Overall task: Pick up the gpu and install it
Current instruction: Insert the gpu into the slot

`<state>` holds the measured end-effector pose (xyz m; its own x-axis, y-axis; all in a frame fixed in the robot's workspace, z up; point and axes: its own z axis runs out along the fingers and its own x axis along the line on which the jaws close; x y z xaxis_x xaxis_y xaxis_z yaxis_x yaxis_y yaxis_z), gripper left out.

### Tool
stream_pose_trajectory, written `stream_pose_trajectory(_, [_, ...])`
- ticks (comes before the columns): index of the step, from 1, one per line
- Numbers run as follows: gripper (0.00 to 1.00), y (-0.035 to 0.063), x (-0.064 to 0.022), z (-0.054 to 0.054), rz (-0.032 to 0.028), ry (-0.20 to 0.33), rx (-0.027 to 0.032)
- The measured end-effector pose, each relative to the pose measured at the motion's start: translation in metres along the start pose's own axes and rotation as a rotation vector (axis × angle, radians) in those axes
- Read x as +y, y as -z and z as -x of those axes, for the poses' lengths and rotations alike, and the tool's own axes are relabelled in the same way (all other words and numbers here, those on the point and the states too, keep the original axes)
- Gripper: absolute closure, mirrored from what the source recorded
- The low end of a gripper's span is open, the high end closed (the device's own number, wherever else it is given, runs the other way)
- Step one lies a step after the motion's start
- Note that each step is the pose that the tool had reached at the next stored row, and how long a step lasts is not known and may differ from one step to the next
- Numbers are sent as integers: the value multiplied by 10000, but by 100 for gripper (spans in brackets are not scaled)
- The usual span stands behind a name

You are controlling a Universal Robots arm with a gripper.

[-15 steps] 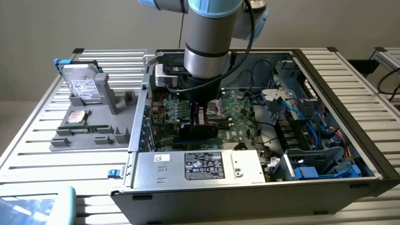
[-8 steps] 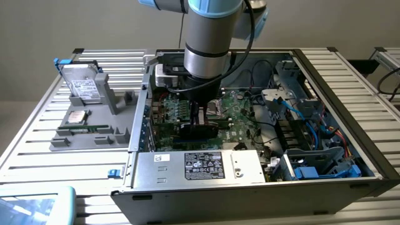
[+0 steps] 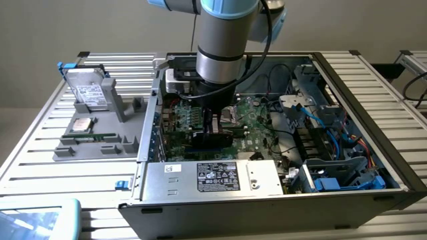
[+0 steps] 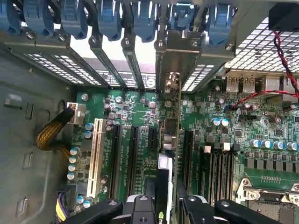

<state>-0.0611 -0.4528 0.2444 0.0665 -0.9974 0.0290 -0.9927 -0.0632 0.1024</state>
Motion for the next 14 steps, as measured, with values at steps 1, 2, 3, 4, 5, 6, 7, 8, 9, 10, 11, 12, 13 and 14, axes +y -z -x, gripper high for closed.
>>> stream_pose_trajectory(1, [73, 0, 0, 0, 0, 0, 0])
stream_pose_trajectory(2, [73, 0, 0, 0, 0, 1, 1])
stream_pose_trajectory(3, [73, 0, 0, 0, 0, 1, 1])
stream_pose_trajectory(4, [73, 0, 0, 0, 0, 2, 1])
stream_pose_trajectory(5, [73, 0, 1, 0, -1, 2, 1])
stream_pose_trajectory(6, [73, 0, 2, 0, -1, 2, 1])
stream_pose_trajectory(7, [73, 0, 3, 0, -1, 1, 0])
stream_pose_trajectory(8, [73, 0, 5, 0, -1, 1, 1])
stream_pose_trajectory(9, [73, -1, 7, 0, -1, 2, 1])
stream_pose_trajectory(10, [73, 0, 9, 1, 0, 3, 2])
stream_pose_trajectory(11, [73, -1, 10, 0, 0, 3, 2])
stream_pose_trajectory(12, [73, -1, 10, 1, 0, 4, 1])
stream_pose_trajectory(13, [73, -1, 10, 0, 0, 4, 2])
stream_pose_trajectory(14, [73, -1, 10, 0, 0, 5, 1])
